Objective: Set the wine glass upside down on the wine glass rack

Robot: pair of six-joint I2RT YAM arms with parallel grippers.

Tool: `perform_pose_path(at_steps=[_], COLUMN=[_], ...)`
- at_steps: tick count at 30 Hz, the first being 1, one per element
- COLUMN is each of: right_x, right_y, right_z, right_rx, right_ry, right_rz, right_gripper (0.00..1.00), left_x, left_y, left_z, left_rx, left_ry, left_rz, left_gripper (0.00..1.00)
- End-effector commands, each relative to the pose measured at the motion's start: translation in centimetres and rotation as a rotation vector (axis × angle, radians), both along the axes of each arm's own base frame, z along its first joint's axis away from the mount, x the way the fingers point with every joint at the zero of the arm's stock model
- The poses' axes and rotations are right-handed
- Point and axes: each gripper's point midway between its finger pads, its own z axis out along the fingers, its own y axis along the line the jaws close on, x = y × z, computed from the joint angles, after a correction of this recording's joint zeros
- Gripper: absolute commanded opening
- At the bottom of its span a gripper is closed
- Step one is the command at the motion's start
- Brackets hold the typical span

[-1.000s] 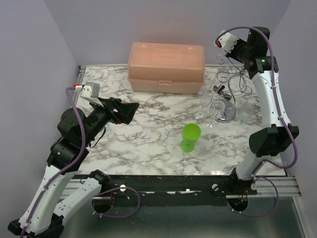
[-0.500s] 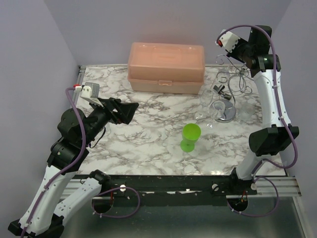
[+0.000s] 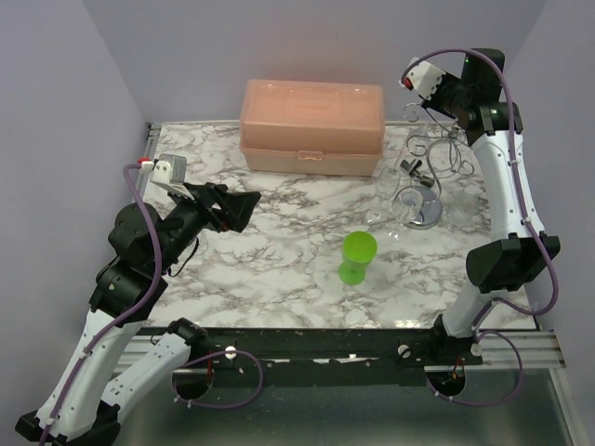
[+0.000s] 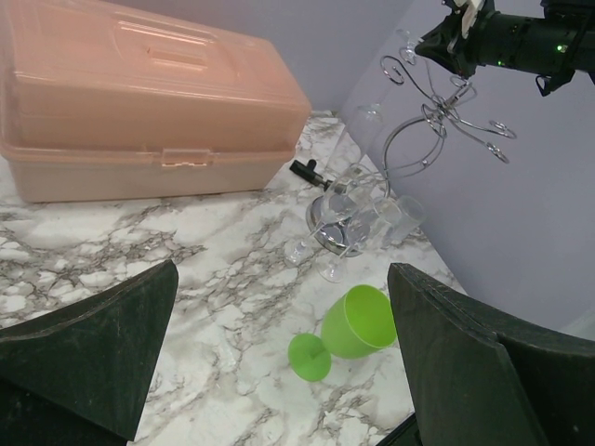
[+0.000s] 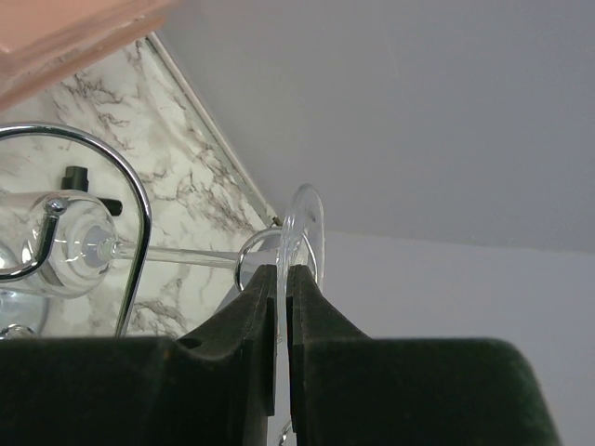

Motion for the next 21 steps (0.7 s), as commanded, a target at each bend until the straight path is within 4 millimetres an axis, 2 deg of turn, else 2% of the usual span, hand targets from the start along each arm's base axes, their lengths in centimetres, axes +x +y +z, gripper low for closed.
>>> perform_pose_path(at_steps=[1, 9, 21], right_x=[-0.3, -0.5, -1.9], right_y=[1.6, 1.7, 2.6], right_z=[-2.1, -2.8, -3.2], right_rx=[-0.006, -0.053, -0.051], right_ry=[0.058, 0.049, 0.072], right_rz=[0.026, 0.011, 0.02], right_gripper=[0.12, 0.12, 0.16], left_x=[0.1, 0.3, 0.5], left_y=[-0.3, -0.3, -0.5], left_z=[0.1, 0.1, 0.2], left_rx=[-0.015, -0.015, -0.014], left_ry=[-0.01, -0.011, -0.015], left_rz=[-0.013, -0.012, -0.021], left_gripper=[0.98, 0.98, 0.99])
